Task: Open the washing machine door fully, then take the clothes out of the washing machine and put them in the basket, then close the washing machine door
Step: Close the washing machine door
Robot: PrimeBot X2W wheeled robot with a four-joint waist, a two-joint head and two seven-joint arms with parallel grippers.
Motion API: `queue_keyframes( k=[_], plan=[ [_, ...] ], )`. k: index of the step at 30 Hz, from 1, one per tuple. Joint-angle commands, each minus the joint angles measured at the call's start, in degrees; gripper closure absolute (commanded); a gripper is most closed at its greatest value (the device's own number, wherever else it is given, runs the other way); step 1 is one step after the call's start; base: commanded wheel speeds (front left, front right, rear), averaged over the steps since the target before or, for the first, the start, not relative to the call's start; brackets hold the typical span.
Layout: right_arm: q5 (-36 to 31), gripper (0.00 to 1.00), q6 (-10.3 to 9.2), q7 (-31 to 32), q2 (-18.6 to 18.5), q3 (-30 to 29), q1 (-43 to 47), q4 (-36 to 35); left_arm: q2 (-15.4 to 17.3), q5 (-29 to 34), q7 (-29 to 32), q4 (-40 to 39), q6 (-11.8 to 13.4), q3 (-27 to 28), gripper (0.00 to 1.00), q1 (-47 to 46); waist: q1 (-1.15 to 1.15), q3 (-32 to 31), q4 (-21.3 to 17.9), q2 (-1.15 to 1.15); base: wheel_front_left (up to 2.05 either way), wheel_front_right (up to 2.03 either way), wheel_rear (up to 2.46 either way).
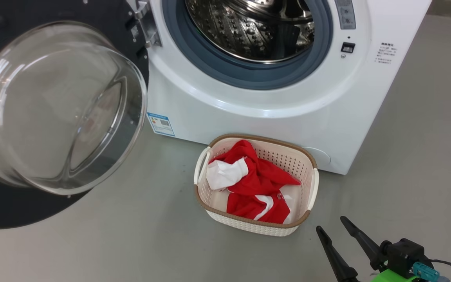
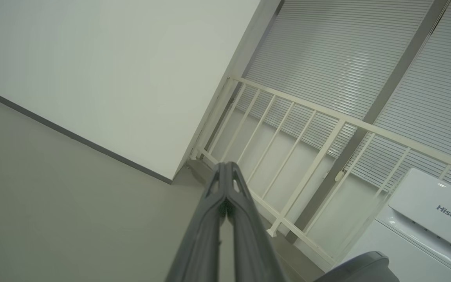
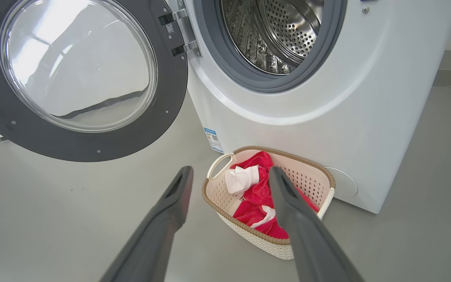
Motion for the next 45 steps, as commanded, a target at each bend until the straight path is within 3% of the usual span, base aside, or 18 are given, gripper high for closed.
queue_keyframes(
  k=[1,9,18,28,45],
  plan=[
    [-0.5,0.00,0.36,-0.4,-0.9,1.1,-1.8,-1.4,4.2,-0.6,2.3,0.2,0.0,0.4,1.00,-1.1,0.00,0.6,-0.4,0.00,0.00,0.00,0.00],
    [-0.5,0.00,0.36,-0.4,-1.1,1.3,-2.1,-1.5,8.1,-1.8,19.3,10.8,-0.4,-2.8,1.00,-2.2,0.00,1.5,-0.7,0.00,0.00,0.00,0.00],
    [-0.5,0.00,0.36,-0.4,-1.3,1.4,-2.6,-1.6,6.9,-3.3,29.9,11.2,-1.3,-5.8,1.00,-0.1,0.00,2.2,-0.4,0.00,0.00,0.00,0.00],
    [-0.4,0.00,0.36,-0.4,-1.1,1.3,-2.9,-1.4,5.6,-7.4,36.4,5.0,-1.7,-8.6,1.00,3.3,0.00,1.9,-0.7,0.00,0.00,0.00,0.00],
    [-0.8,0.00,0.36,-0.4,-1.2,-0.1,-2.0,-1.6,6.6,-24.6,48.2,-15.4,-1.8,-17.2,1.00,16.5,0.00,-0.2,-1.2,0.00,0.00,0.00,0.00]
  ],
)
